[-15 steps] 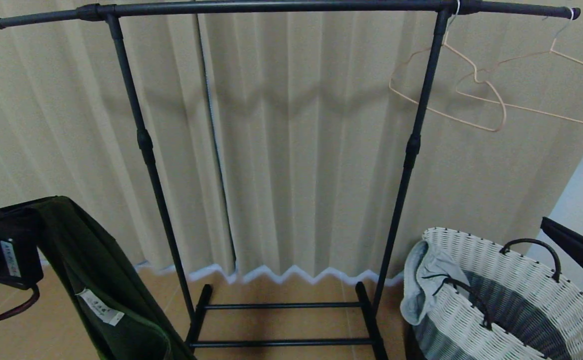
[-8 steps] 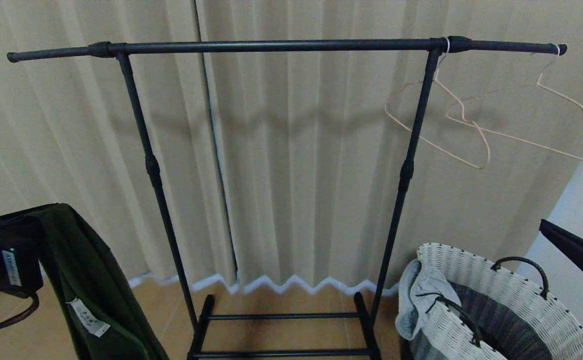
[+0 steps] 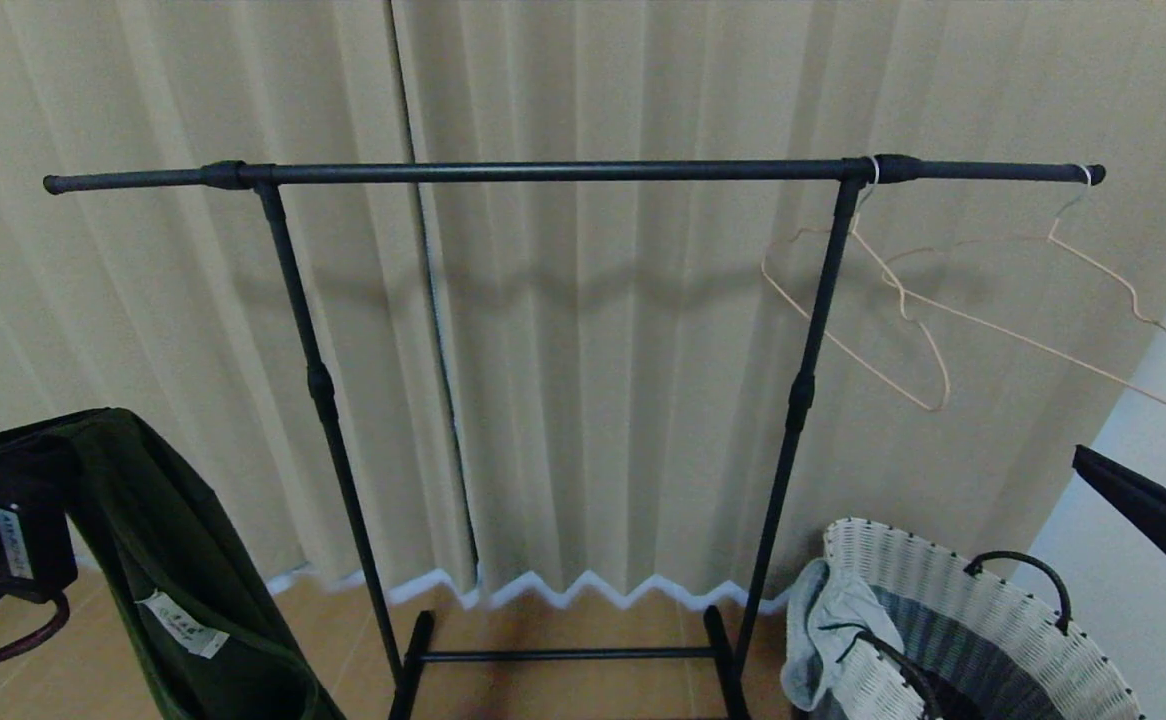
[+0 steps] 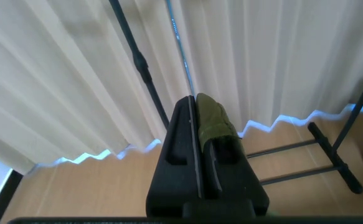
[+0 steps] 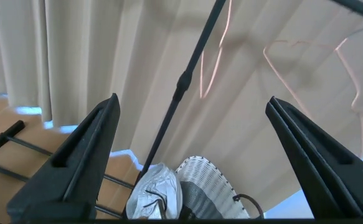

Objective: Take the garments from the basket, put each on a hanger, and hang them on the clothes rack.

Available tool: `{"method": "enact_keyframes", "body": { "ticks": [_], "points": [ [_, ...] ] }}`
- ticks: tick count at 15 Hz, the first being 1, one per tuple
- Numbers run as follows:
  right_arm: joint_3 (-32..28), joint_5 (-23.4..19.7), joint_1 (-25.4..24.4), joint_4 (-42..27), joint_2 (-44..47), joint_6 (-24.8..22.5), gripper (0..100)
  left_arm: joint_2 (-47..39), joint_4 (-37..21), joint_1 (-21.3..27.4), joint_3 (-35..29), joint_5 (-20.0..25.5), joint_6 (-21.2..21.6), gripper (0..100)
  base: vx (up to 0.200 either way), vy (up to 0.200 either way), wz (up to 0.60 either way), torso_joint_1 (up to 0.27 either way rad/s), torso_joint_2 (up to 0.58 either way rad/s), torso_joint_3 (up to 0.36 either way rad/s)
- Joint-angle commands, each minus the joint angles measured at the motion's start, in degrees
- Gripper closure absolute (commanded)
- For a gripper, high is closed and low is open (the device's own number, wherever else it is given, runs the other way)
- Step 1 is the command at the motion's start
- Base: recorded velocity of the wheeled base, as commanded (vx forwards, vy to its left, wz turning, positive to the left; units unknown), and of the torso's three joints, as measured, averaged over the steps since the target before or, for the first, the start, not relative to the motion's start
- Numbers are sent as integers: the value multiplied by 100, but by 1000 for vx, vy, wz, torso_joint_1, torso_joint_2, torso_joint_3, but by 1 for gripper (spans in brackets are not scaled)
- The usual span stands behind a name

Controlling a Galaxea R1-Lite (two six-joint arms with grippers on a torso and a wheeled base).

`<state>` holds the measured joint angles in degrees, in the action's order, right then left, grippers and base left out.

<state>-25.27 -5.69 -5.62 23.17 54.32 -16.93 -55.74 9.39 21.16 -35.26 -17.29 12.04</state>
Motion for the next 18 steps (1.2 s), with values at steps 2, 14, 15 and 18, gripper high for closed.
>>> {"method": "enact_keyframes", "body": {
  "ticks": [2,14,15,18],
  "points": [
    [57,42,26,-41,35,-12,0,19,2,-7,80,15,88,100,0,0,0,200,-491,-295],
    [-48,358,624,-981,632,322,0,256,46,-51,168,59,79,100,0,0,0,125,-294,-165],
    [-39,358,624,-981,632,322,0,239,178,-60,203,59,70,100,0,0,0,0,0,0],
    [-22,358,624,-973,624,322,0,203,353,-60,388,50,70,100,0,0,0,0,0,0]
  ]
}}
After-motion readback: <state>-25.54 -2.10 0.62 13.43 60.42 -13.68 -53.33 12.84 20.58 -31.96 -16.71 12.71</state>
